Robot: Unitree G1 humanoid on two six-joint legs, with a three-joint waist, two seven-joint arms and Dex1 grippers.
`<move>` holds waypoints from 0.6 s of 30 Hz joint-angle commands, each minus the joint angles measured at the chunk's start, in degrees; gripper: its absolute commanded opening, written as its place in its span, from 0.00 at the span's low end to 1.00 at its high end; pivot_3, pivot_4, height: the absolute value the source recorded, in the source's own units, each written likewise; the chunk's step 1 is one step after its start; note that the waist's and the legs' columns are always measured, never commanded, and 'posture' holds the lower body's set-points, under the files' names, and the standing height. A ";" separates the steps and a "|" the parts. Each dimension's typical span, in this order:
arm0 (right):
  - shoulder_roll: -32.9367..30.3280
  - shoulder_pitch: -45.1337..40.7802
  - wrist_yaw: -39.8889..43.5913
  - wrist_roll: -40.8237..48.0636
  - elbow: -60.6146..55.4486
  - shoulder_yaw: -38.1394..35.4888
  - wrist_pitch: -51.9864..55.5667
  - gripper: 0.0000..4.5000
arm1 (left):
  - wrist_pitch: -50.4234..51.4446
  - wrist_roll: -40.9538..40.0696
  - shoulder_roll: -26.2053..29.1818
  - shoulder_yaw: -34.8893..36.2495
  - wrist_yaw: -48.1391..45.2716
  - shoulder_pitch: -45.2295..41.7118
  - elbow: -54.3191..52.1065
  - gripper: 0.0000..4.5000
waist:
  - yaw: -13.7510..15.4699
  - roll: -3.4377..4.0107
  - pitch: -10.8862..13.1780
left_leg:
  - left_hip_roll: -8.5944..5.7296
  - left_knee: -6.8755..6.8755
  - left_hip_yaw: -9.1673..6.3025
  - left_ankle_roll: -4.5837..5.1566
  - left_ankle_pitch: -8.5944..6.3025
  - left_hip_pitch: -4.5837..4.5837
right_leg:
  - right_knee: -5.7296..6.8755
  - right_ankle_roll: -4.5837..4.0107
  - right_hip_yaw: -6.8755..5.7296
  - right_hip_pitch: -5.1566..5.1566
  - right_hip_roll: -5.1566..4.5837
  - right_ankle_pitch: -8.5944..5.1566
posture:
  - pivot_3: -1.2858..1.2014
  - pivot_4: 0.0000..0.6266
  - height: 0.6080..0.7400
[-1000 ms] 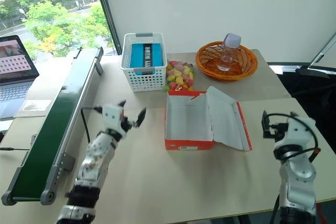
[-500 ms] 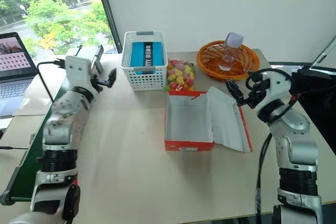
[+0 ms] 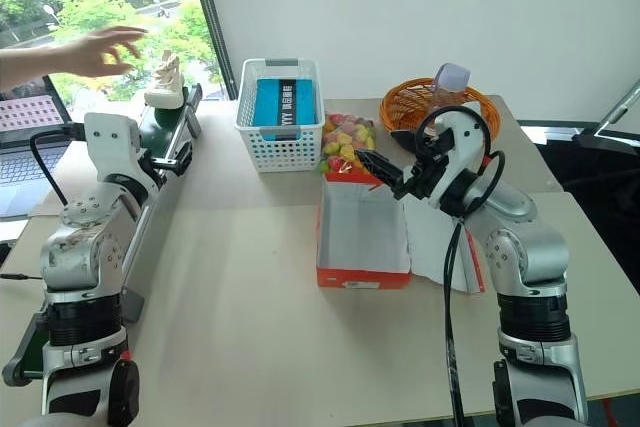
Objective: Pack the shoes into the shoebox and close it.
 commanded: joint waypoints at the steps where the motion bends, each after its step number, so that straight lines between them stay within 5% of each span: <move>1: -0.46 -1.71 1.60 1.48 -4.03 0.89 1.78 0.99 | 0.59 0.36 1.11 2.51 1.93 -0.23 -0.08 1.00 | 0.06 -0.04 0.02 | 0.00 0.02 0.00 0.00 0.00 0.00 | 0.01 -0.01 0.00 0.00 0.00 0.00 | 0.52 0.24 1.00; 18: 0.77 0.93 3.74 -0.68 -5.43 6.35 4.44 0.99 | -13.44 0.68 7.46 5.12 -0.64 -7.06 28.37 1.00 | 0.11 -0.13 0.04 | 0.01 0.02 0.01 -0.01 0.00 -0.02 | 0.03 -0.05 -0.04 -0.03 0.00 0.03 | 0.52 0.24 1.00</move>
